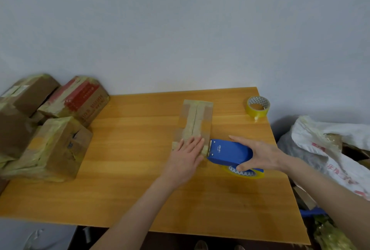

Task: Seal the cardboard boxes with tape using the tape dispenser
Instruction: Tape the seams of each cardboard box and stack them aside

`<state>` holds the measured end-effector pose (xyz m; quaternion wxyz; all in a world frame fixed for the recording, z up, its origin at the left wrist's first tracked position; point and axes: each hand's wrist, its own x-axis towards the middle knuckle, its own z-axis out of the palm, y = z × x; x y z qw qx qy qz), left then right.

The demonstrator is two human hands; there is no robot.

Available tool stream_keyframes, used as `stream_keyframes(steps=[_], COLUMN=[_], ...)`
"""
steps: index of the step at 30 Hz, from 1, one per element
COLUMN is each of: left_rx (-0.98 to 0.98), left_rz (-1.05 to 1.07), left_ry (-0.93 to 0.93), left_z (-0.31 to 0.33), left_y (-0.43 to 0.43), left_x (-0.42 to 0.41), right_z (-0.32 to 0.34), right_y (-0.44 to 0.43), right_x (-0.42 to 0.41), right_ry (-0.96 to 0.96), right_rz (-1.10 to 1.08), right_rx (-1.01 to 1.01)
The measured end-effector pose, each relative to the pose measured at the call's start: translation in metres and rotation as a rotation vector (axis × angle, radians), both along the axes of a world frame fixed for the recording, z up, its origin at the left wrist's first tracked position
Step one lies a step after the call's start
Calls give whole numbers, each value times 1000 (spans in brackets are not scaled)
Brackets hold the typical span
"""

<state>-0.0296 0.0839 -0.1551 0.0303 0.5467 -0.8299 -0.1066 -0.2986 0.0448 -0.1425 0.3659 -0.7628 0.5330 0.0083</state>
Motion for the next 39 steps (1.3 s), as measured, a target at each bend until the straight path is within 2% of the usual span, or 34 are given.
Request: stream_keyframes(steps=[3, 9, 13, 17, 28, 31, 33, 36, 39], left_rx=[-5, 24, 44, 43, 36, 27, 37, 18, 43], left_rz=[-21, -28, -32, -32, -10, -32, -28, -13, 35], left_ry=[-126, -78, -125, -119, -110, -90, -92, -88, -12], left_z=[-13, -12, -9, -18, -16, -18, -18, -15, -11], left_y=[-2, -4, -3, -3, -3, 1, -1, -4, -3], left_x=[11, 14, 16, 14, 13, 13, 14, 14, 7], right_z=[0, -9, -4, 2, 17, 13, 7, 16, 13], right_y=[5, 13, 18, 12, -14, -12, -13, -31, -35], right_x=[-1, -21, -30, -3, 43, 52, 48, 35, 24], right_ry=[-8, -47, 98, 251, 391, 550, 474, 183, 88], right_rz=[35, 13, 47, 147, 206, 286, 210, -33, -196], right_rx=[-44, -25, -48, -98, -39, -43, 0, 83, 40])
